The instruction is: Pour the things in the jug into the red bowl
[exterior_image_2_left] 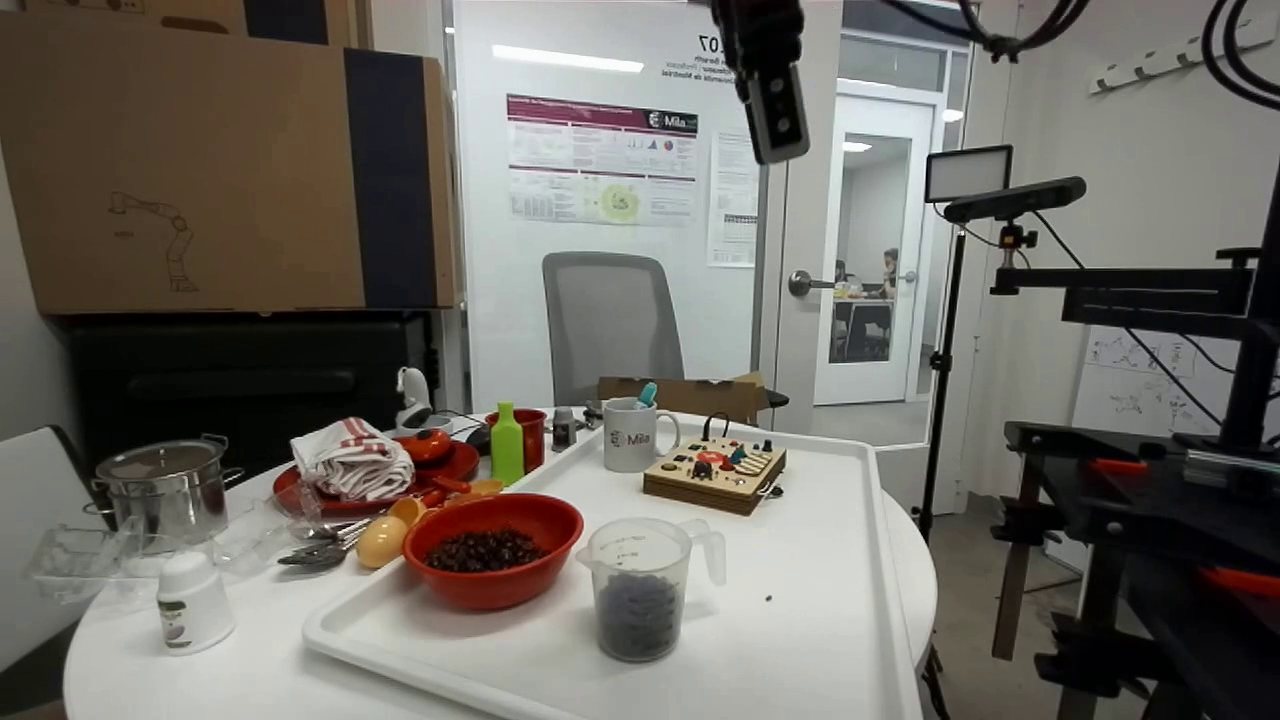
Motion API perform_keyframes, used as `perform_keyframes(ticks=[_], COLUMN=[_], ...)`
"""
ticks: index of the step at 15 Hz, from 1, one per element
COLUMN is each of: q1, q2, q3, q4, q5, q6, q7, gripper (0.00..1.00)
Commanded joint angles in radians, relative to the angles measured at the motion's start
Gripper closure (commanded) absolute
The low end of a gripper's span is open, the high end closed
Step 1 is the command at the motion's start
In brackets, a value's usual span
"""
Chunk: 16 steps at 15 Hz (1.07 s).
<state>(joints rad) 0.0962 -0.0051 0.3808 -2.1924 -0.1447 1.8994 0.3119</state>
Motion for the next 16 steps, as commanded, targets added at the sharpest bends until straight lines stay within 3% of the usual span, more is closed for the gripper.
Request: perform_keyframes(ticks=[1, 5, 8, 16], q1=[0.055, 0.061, 0.071, -0.027], q2=[0.037, 0.096, 0.082, 0.153], q3=[-0.074, -0.102, -0.117, -0.229], q4=[0.028, 0.092, 0.035, -0.086], q5=[0.017, 0.045, 0.000, 0.033], q6=[-0.011, -0.040, 0.100, 0.322], q7=[-0.007, -0.025, -0.203, -0.822], gripper=[0.00, 0.00, 0.00, 0.00])
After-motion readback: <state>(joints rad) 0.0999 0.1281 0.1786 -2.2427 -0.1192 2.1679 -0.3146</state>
